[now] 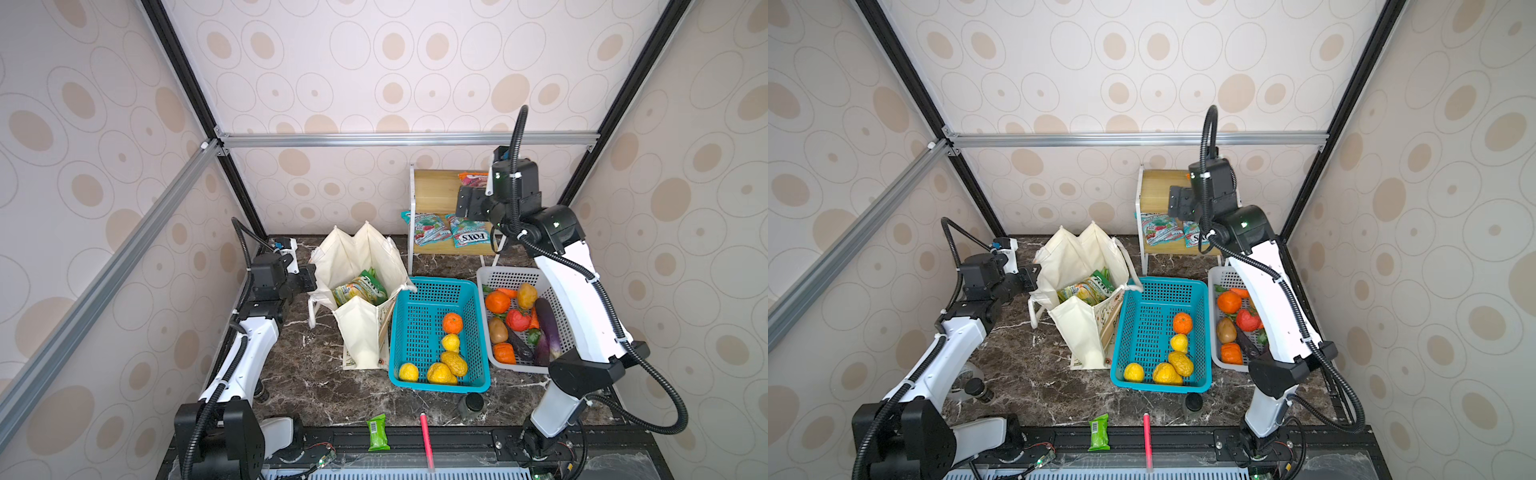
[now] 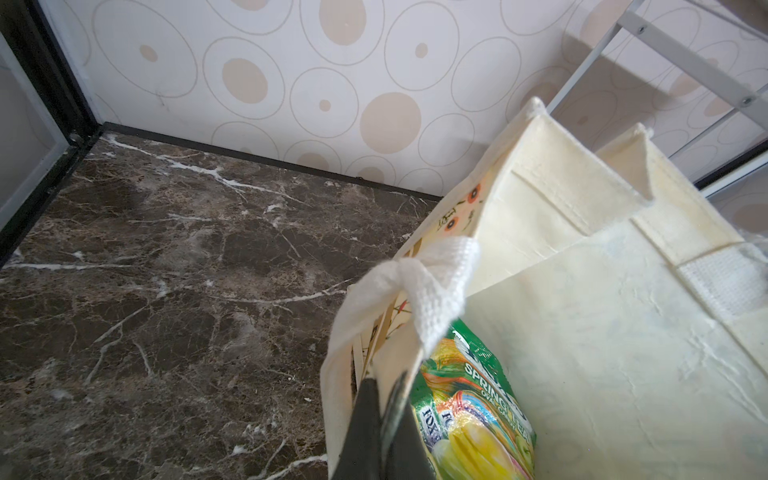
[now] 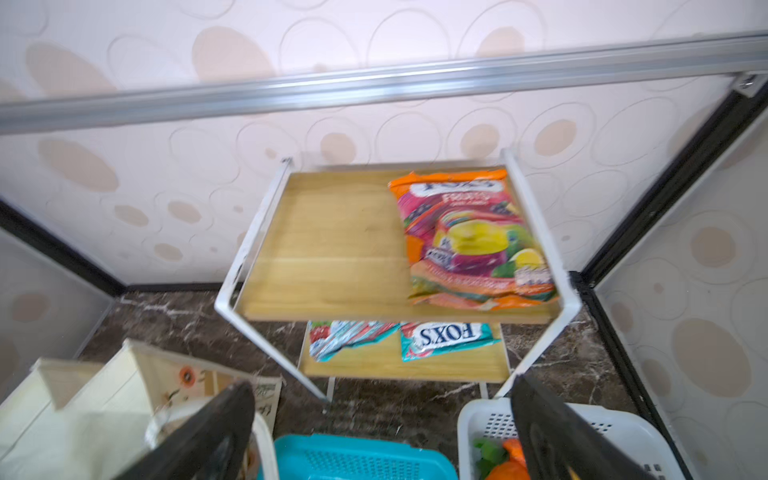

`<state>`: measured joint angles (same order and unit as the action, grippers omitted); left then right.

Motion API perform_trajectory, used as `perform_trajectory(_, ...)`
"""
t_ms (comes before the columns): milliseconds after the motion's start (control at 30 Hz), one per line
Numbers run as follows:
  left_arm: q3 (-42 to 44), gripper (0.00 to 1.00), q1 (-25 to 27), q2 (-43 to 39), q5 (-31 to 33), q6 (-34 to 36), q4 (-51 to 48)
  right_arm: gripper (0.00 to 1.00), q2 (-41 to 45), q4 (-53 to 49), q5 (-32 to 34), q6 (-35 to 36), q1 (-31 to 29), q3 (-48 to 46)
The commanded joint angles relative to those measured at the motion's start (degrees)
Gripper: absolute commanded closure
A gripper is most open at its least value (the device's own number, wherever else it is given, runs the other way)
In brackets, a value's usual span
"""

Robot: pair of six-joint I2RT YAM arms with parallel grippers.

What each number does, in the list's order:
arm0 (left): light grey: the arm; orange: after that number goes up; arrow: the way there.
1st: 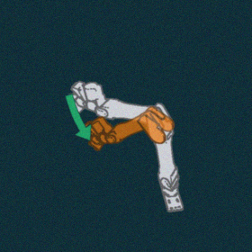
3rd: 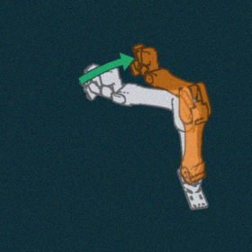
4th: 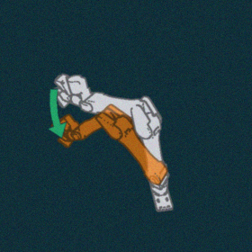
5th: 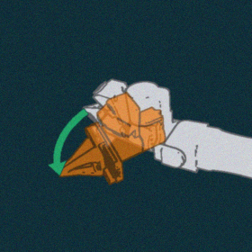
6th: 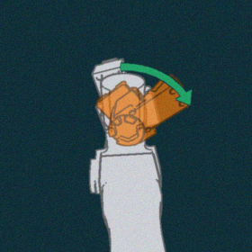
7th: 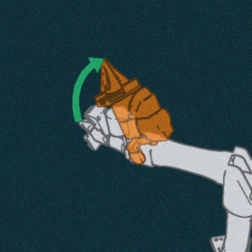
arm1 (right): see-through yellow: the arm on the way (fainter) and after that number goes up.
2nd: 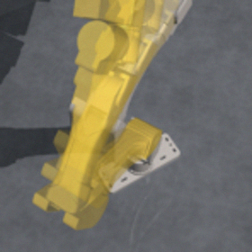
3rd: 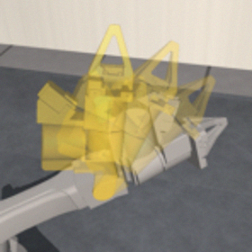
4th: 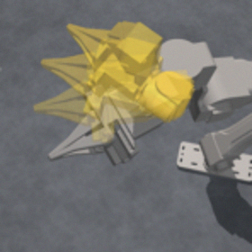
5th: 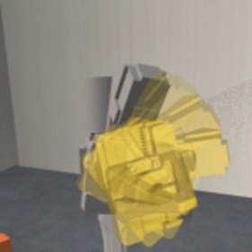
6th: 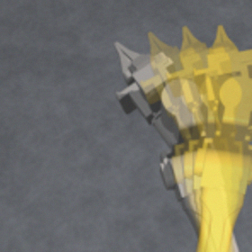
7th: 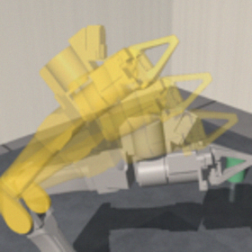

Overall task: Place the food into the grocery bag and tie it
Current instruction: 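Raise the right gripper out of the bag and move it to the shelf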

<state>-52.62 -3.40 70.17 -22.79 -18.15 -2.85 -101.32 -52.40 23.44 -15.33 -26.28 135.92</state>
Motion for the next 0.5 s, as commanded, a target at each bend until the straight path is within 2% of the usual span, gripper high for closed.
perform_trajectory(0,0.0,1.00,-0.2,-1.0,-0.6,1.7,-0.1,0.00,-4.4,-4.0,-1.6,1.0,3.5,3.7)
perform_trajectory(67,0.0,1.00,-0.2,-1.1,-0.4,1.7,-0.2,0.00,-6.9,-4.2,-2.3,1.6,5.7,5.9)
perform_trajectory(200,0.1,1.00,-0.2,-1.0,-0.5,1.7,-0.1,0.01,-12.5,-6.4,0.6,3.5,9.0,11.5)
perform_trajectory(300,0.0,1.00,-0.2,-0.7,-0.6,1.7,-0.2,0.02,-15.0,-6.3,-3.1,2.9,12.0,12.4)
perform_trajectory(467,-0.1,1.00,-0.2,-0.7,-0.2,1.8,-0.4,0.03,-15.6,-3.9,-7.3,3.4,12.6,9.8)
